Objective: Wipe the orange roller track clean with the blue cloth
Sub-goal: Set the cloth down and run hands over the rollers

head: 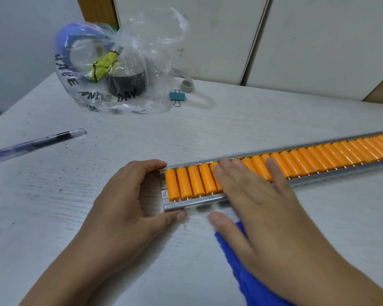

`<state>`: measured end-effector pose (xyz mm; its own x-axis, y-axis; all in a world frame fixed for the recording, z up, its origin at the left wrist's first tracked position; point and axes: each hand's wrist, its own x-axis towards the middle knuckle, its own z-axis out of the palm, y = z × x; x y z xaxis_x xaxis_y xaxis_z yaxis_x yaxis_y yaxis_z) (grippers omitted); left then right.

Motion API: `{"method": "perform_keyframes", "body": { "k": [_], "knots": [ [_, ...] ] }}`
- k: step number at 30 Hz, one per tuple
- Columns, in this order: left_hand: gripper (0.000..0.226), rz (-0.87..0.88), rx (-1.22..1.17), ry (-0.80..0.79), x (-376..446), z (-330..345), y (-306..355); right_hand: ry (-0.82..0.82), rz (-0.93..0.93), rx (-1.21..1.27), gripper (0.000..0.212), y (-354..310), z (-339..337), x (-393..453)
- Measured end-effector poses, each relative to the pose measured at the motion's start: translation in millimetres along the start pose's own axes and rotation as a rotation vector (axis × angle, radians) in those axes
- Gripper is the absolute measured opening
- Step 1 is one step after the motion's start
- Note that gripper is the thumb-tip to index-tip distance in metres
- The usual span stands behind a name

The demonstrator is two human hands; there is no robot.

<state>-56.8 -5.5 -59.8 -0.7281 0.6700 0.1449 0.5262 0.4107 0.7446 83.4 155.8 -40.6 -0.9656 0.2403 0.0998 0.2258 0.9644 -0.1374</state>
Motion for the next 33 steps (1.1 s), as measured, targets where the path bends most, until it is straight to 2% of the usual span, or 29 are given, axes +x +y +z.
{"method": "perform_keyframes", "body": {
  "k": [6, 20, 23, 26, 27, 30, 33],
  "knots": [
    [0.074, -0.009, 0.013, -0.007, 0, -1, 0, 0.015, 0.148, 0.002, 0.066, 29, -3, -11],
    [0.073, -0.004, 0.001, -0.028, 0, -4, -1, 0.080, 0.135, 0.131, 0.069, 33, 3, -13],
    [0.084, -0.002, -0.018, -0.036, -4, -8, 0, 0.125, 0.153, 0.172, 0.068, 36, -2, -16],
    [0.101, -0.057, -0.039, -0.073, -8, -8, 18, 0.103, 0.183, 0.201, 0.070, 40, -7, -18],
    [0.101, -0.013, 0.038, -0.075, -5, -5, 27, 0.082, 0.184, 0.199, 0.071, 40, -7, -17],
    [0.089, 0.309, 0.404, -0.043, 15, 13, 52, 0.014, 0.112, 0.168, 0.070, 41, -9, -13],
    [0.082, 0.399, 0.548, -0.125, 36, 34, 70, -0.027, -0.001, 0.164, 0.069, 40, -12, -7]
  ]
}}
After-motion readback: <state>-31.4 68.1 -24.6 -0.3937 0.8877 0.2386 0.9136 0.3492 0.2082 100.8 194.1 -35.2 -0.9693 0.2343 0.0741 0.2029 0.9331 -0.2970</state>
